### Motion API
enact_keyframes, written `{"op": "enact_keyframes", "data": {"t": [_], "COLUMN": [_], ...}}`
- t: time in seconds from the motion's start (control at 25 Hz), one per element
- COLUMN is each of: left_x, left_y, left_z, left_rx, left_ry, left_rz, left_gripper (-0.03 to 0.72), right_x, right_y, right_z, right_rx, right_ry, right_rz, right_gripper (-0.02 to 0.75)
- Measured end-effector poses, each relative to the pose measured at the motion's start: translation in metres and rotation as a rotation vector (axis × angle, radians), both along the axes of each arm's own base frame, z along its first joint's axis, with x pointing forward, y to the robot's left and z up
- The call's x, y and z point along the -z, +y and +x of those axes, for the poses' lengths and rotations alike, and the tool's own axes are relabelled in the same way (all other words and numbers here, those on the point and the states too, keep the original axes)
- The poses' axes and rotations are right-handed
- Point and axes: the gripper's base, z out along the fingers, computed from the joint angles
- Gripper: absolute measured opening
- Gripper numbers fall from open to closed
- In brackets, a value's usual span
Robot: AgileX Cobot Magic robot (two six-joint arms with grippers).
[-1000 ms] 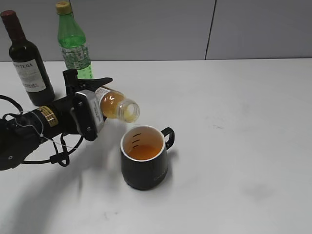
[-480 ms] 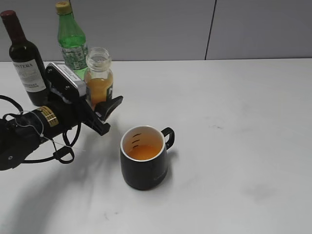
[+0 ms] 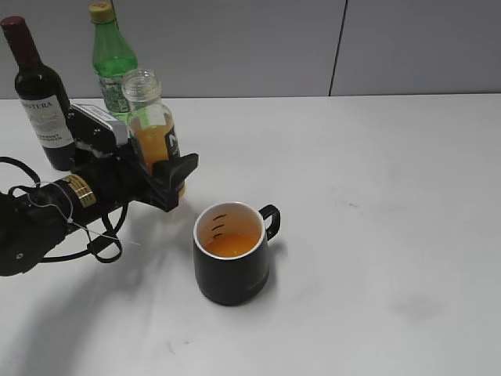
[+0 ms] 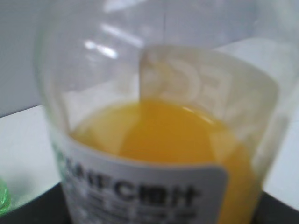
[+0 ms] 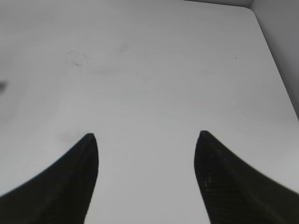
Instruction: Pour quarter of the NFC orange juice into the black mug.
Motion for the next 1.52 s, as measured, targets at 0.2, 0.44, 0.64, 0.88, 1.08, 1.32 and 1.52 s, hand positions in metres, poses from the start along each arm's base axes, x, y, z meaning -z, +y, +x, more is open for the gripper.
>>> {"op": "enact_keyframes", "data": {"t": [0.2,0.44,0.64,0.88,1.08,1.32,1.52], "left_x": [0.003,0.018,0.025,0.024,0.026,0.028,0.039], "left_y": [-0.006,-0.014,-0.019,-0.032,-0.038,-0.036,-0.037], "left_z": [0.016,0.039,0.052,0.060,0.063,0.065,0.067], "left_rx": [0.000,-0.002,-0.001,0.016,0.016,-0.011,-0.009], "left_ry": [-0.024,-0.036,-0.034,-0.037,0.005,0.022,0.035], "left_rz": [-0.014,-0.024,-0.059,-0.070,-0.032,-0.030,-0.026], "left_gripper": [0.470,0.470,0.470,0.470,0.470,0.470,0.470], "right_x": [0.000,0.000,0.000,0.000,0.000,0.000,0.000], "right_y": [0.000,0.000,0.000,0.000,0.000,0.000,0.000], "right_z": [0.000,0.000,0.000,0.000,0.000,0.000,0.000], "right_rx": [0.000,0.000,0.000,0.000,0.000,0.000,0.000], "right_ry": [0.000,0.000,0.000,0.000,0.000,0.000,0.000], "right_rz": [0.000,0.000,0.000,0.000,0.000,0.000,0.000], "right_gripper": [0.494,0.494,0.494,0.494,0.494,0.494,0.494]}}
